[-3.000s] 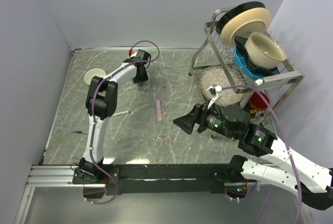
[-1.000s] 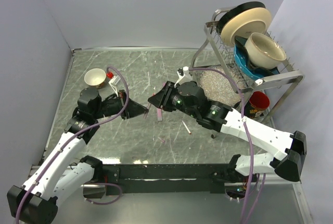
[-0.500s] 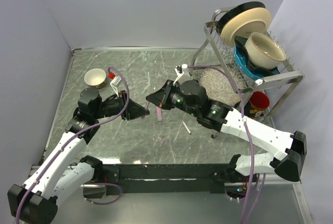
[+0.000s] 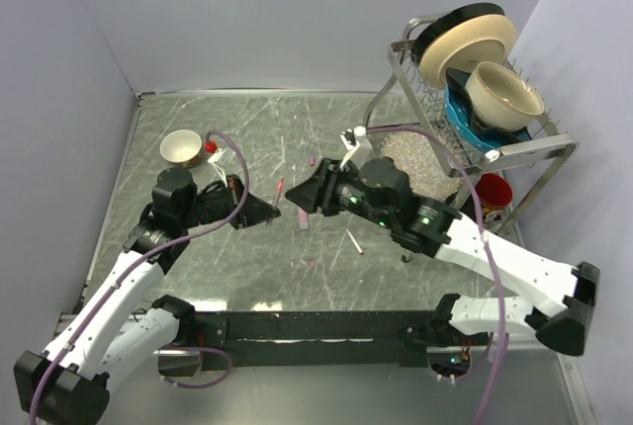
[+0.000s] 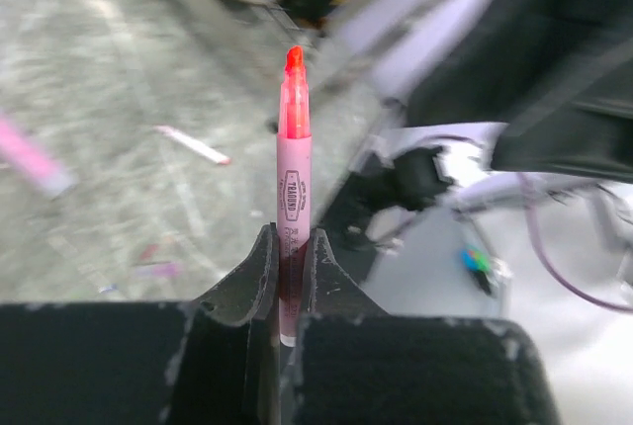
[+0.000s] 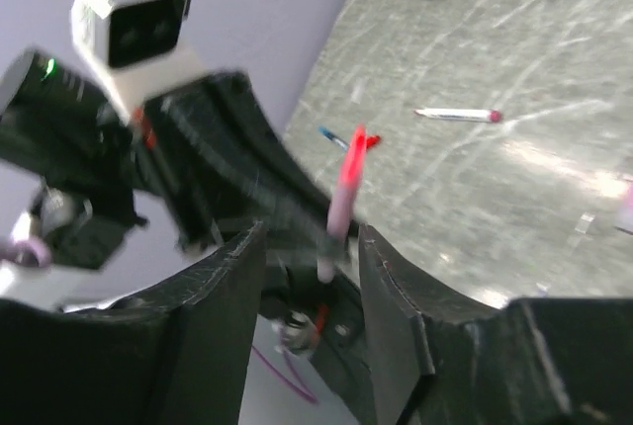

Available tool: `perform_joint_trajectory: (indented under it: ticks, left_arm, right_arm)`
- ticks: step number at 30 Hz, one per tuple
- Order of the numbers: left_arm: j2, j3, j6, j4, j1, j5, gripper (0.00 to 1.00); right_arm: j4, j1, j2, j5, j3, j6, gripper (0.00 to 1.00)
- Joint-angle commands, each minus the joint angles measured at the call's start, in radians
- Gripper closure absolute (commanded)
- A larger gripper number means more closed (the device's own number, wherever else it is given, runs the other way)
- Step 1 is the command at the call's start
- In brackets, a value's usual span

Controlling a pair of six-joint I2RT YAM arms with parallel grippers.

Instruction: Insert the pens into the pen caps

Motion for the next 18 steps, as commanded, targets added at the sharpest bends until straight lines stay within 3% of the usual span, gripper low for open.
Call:
perform_joint_trajectory:
  ticks: [1,9,18]
  left_arm:
    - [-0.066,0.024,0.137,-0.125,0.002,-0.226,0.99]
    - [-0.163,0.053,0.215,-0.261,0.002,-0.480,0.99]
    - [-0.329,0.036,0.177,-0.275,0.002,-0.684,0.99]
  right_arm:
    - [-0.126,0.000,-0.103,0.056,-0.074,-0.108,0.48]
    - [-0.203,0.000,-0.032,0.087,-0.167,-0.157,0.49]
    - [-0.183,0.063,0.316,0.047,-0.117,-0.198,0.51]
